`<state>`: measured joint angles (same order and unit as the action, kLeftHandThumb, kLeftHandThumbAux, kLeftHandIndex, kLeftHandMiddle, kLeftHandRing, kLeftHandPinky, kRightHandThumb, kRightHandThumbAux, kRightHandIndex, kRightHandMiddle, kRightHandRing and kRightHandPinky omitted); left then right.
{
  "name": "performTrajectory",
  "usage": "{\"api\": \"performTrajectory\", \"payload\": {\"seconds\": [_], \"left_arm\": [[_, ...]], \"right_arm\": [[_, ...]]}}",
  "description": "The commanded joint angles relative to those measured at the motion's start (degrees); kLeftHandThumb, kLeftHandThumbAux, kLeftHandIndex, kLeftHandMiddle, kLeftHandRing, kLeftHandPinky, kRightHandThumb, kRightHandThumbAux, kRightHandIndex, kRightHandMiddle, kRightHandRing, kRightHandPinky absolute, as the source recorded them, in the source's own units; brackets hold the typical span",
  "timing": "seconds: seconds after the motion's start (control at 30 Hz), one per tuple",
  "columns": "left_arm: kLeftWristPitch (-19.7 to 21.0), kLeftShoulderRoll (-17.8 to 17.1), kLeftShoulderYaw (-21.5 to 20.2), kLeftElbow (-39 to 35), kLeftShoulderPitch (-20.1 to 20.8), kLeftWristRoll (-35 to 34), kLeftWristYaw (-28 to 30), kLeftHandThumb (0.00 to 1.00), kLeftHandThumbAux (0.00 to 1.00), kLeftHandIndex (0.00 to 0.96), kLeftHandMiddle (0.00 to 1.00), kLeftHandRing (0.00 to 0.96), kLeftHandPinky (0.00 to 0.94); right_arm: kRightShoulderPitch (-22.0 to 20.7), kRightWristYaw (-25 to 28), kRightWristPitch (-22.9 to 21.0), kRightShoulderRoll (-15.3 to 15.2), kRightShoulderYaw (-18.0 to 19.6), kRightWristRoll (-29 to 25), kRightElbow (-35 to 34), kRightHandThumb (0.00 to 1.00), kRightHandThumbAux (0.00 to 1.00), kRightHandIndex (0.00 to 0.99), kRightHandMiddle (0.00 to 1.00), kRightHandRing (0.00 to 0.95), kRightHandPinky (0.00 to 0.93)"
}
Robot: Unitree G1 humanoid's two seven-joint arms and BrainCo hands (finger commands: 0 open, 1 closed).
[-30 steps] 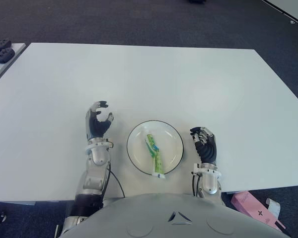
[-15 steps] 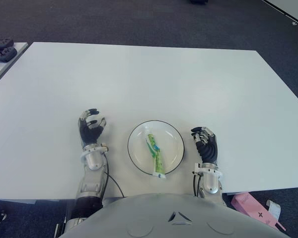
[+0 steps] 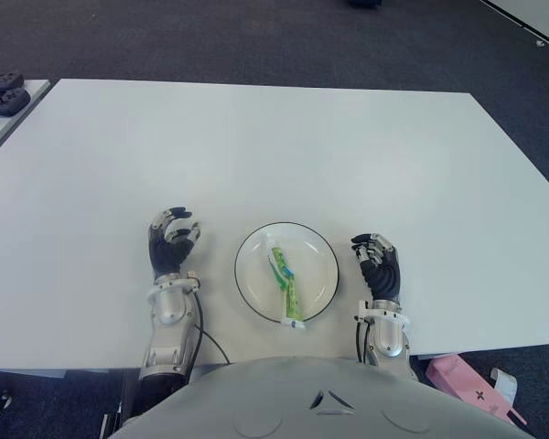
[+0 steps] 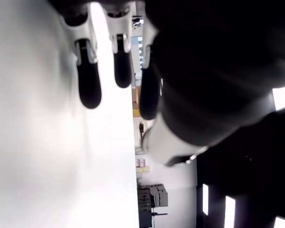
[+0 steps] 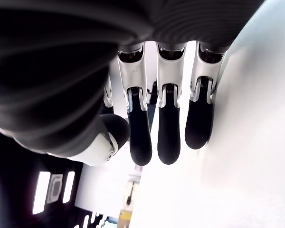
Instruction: Put the toothpaste on the table into the plate.
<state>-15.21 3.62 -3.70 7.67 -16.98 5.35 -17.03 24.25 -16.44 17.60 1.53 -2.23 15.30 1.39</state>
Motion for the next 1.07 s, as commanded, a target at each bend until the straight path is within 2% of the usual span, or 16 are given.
{"api": "performTrajectory", "payload": {"seconds": [0.03, 0.1, 0.13, 0.17, 0.27, 0.33, 0.57, 1.07], "left_arm": [[1.9, 0.4, 0.7, 0.3, -2.1, -1.8, 3.2, 0.308, 0.998, 0.384, 0.432, 0.426, 0.432], [1.9, 0.4, 0.7, 0.2, -2.3, -2.0, 3.8, 0.304, 0.998, 0.389, 0.436, 0.428, 0.432], [1.9, 0.3, 0.8, 0.2, -2.4, -2.7, 4.6, 0.448, 0.9, 0.401, 0.443, 0.434, 0.433], [1.9, 0.3, 0.8, 0.2, -2.5, -3.4, 5.7, 0.54, 0.837, 0.408, 0.444, 0.434, 0.429], [1.9, 0.1, 0.9, 0.2, -2.8, -4.7, 7.8, 0.651, 0.762, 0.418, 0.446, 0.433, 0.427], [1.8, -0.1, 0.9, 0.2, -2.9, -5.2, 9.0, 0.678, 0.743, 0.421, 0.445, 0.433, 0.428], [0.8, -1.0, 1.3, 0.3, -3.2, -5.9, 12.6, 0.707, 0.724, 0.427, 0.444, 0.435, 0.431], [1.9, -1.6, 2.5, -1.5, -4.0, -4.3, 14.4, 0.716, 0.722, 0.427, 0.448, 0.444, 0.458]], "right_arm": [[-0.5, 0.6, -1.4, 0.3, 0.3, -1.1, 0.5, 0.696, 0.732, 0.422, 0.464, 0.46, 0.44], [-0.6, 0.7, -1.3, 0.3, 0.3, -1.2, 0.6, 0.696, 0.732, 0.422, 0.465, 0.46, 0.445], [-0.6, 0.7, -1.2, 0.4, 0.3, -1.4, 0.6, 0.697, 0.732, 0.422, 0.466, 0.461, 0.448], [-0.7, 0.7, -0.9, 0.5, 0.3, -1.6, 0.8, 0.697, 0.732, 0.423, 0.466, 0.461, 0.451], [-0.8, 0.8, -0.6, 0.6, 0.3, -2.0, 0.9, 0.699, 0.731, 0.423, 0.467, 0.46, 0.45], [-0.9, 0.8, -0.4, 0.6, 0.3, -2.2, 1.0, 0.699, 0.731, 0.423, 0.467, 0.46, 0.454], [-1.3, 1.1, 0.6, 1.0, 0.1, -3.0, 1.6, 0.703, 0.729, 0.425, 0.468, 0.464, 0.467], [-2.2, 1.7, 2.0, 1.0, -0.4, -3.0, 3.0, 0.706, 0.73, 0.426, 0.464, 0.46, 0.46]]}}
